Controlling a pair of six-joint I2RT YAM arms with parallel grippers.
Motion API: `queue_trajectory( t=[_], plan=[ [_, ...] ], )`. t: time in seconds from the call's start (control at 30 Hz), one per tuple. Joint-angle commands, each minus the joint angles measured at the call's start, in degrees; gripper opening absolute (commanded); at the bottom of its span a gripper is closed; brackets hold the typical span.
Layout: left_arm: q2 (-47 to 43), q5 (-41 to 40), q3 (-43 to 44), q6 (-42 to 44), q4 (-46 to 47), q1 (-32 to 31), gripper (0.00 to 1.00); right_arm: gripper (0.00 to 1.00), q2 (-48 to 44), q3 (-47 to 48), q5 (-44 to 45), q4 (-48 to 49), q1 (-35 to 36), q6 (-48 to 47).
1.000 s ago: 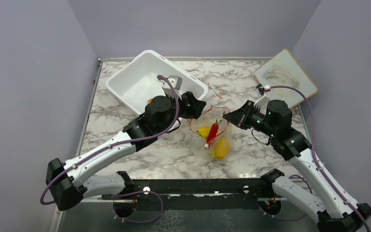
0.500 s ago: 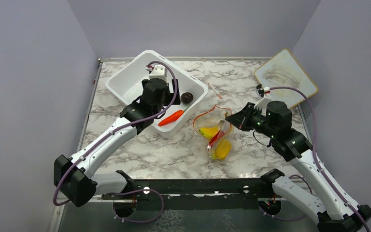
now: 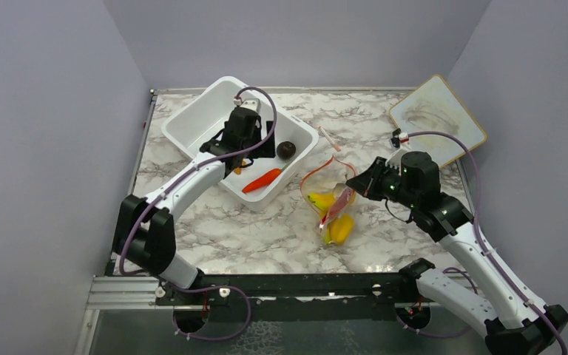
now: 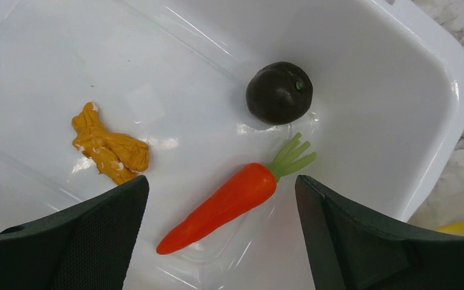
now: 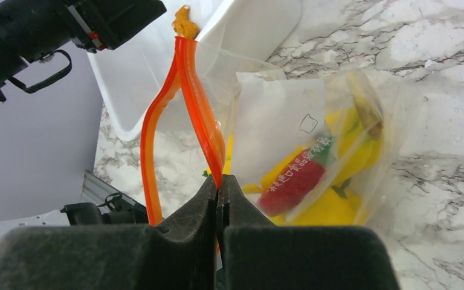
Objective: Place the food in the zip-top bag and seal the zipper
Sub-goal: Pick up the fake fruit from the bin.
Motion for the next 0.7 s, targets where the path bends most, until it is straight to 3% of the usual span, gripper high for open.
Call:
queue_trajectory(
  t=[0.0,0.23,0.4,0.67],
  plan=[
    [6.52,8.07,4.56,0.57,3.27,0.54,0.92,0.01,1.93,3.97,3.09,-3.87,-0.09,-0.68],
    [18.04,14.05,10.60,2.42,8.29,0.77,0.91,0.01,4.30,5.26,7.05,-3.78,-0.10,-1.40],
    [25.07,15.13,18.16,5.02,6.49,1.29,0.90,0.01,3.38,4.67,6.87,-1.39,-0.11,-1.81],
    [30.00,18.05,19.90,4.40,6.54,2.21,0.90,0.01,2.50,4.78,7.79,-0.75,-0.09,-1.53]
  ],
)
